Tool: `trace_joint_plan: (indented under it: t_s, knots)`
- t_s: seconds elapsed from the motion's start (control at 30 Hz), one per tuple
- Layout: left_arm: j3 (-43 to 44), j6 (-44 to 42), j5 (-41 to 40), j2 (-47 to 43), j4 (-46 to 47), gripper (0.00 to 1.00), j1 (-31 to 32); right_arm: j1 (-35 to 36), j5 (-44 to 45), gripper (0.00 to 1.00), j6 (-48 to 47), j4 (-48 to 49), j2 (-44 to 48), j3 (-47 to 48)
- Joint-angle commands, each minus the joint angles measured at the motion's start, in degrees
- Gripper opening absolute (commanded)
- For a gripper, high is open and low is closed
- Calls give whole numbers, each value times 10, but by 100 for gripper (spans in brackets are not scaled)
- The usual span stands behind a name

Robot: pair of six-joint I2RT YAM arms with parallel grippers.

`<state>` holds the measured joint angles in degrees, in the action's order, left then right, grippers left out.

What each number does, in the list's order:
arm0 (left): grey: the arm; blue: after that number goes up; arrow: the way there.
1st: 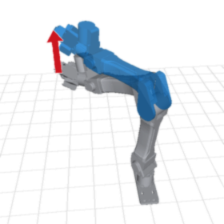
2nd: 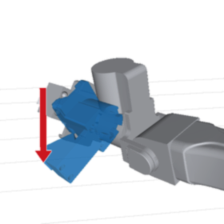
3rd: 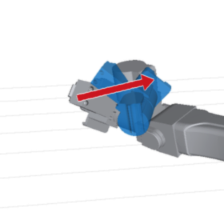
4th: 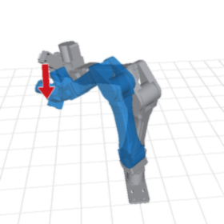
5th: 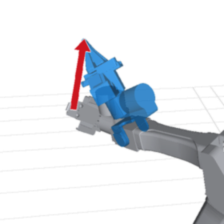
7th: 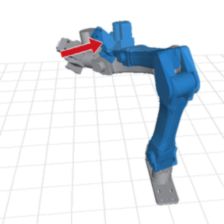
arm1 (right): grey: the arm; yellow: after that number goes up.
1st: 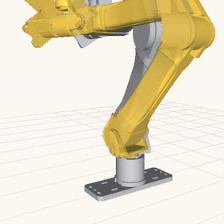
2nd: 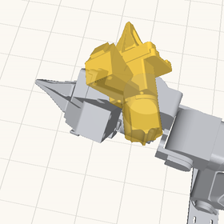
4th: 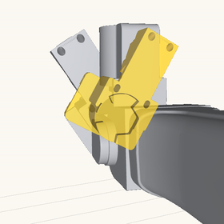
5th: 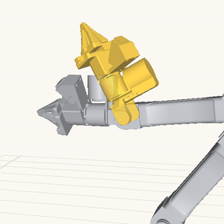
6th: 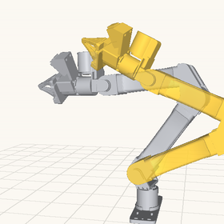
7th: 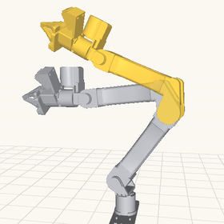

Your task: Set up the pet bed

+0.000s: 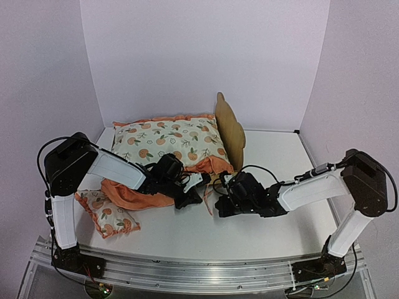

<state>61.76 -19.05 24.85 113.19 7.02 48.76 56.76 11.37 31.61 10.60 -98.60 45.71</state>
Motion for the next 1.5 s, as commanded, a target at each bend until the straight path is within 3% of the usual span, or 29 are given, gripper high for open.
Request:
trace_joint_plan:
  t_s: [0.0, 0.17, 0.3, 0.4, 0.57, 0.87, 1.2, 1.47]
  knots:
    - [3, -35, -16, 17, 9, 0, 9, -21, -68, 0, 12, 2, 43, -5]
    - [13, 7, -34, 22, -3, 0, 11, -25, -66, 1, 18, -17, 24, 4]
    - [20, 32, -53, 24, -4, 0, 11, -5, -44, 23, -29, -14, -17, 37]
    - [22, 37, -63, 24, -9, 0, 10, 11, -1, 33, -66, -13, -43, 63]
    - [21, 39, -57, 22, -15, 0, 8, 13, 51, 34, -72, -8, -71, 67]
    - [17, 48, -68, 20, -2, 0, 6, 20, 6, 39, -63, 34, -106, 62]
    - [13, 94, -52, 16, -4, 0, 1, 39, 101, 43, -113, 184, -85, 6]
    - [7, 92, -46, 15, 12, 0, -1, 48, 103, 46, -136, 227, -111, 5]
